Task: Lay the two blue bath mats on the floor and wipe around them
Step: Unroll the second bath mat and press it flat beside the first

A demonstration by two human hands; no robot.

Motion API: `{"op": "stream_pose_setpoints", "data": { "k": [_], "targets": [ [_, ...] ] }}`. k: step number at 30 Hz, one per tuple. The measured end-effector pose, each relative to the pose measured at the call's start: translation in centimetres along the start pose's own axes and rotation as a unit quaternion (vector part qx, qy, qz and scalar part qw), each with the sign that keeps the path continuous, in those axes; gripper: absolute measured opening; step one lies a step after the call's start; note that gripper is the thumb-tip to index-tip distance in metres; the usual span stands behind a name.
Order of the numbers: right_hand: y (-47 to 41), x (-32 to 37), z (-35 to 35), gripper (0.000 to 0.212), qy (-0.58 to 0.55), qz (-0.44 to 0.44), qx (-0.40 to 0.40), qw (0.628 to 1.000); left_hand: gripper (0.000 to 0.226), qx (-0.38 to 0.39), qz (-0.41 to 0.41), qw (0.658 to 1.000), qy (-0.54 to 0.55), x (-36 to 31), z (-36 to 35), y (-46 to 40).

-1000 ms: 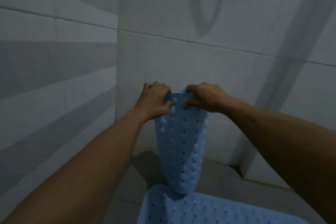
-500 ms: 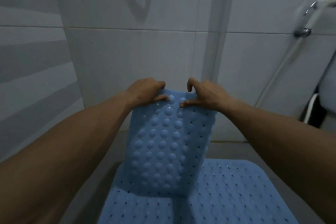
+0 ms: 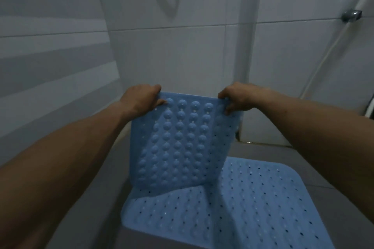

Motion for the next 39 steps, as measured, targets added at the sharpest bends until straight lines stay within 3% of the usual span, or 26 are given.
{"op": "stream_pose_setpoints", "data": {
  "k": [5,8,16,20,25,29,34,39],
  "targets": [
    [-1.3,2.9,3.1,0.046,0.011,0.011,0.021,1.000,0.048,0.021,0.069,0.997,-0.018,3.9,3.0,4.6],
    [-1.8,3.8,3.6,0.062,0.008,0.006,-0.001,1.000,0.050,0.043,0.085,0.995,-0.038,5.7,4.1,5.3],
    [-0.7,1.6,-3.3,0.089,-0.059,-0.123,0.171,0.976,0.045,0.108,0.112,0.987,-0.034,10.2,-4.3,8.1],
    [0.5,2.1,-4.8,0.079,0.011,-0.165,0.214,0.963,0.044,0.120,0.164,0.979,-0.004,14.4,-8.3,10.1],
    [2.0,2.1,-5.3,0.056,0.142,-0.208,0.210,0.945,0.036,0.118,0.190,0.974,0.019,16.7,-10.2,10.5],
    [3.9,1.3,-3.9,0.053,0.216,-0.249,0.143,0.933,0.024,0.088,0.195,0.976,0.030,16.6,-10.5,11.4],
    [6.9,0.1,-3.1,0.045,0.188,-0.260,0.065,0.945,0.023,0.076,0.185,0.978,0.059,15.7,-10.3,12.2],
    [9.9,0.3,-0.9,0.044,0.122,-0.259,-0.023,0.958,0.028,0.093,0.194,0.964,0.155,15.9,-10.1,12.1]
  ]
}}
Point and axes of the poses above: each hand's wrist, its own y-axis away from the middle knuckle, its own z-axis out of the back of the hand, x = y × z, the point moved 10 cm from there along -y, towards the middle knuckle, and after that the axes turned 8 degrees about -y, right-handed, at the moved point
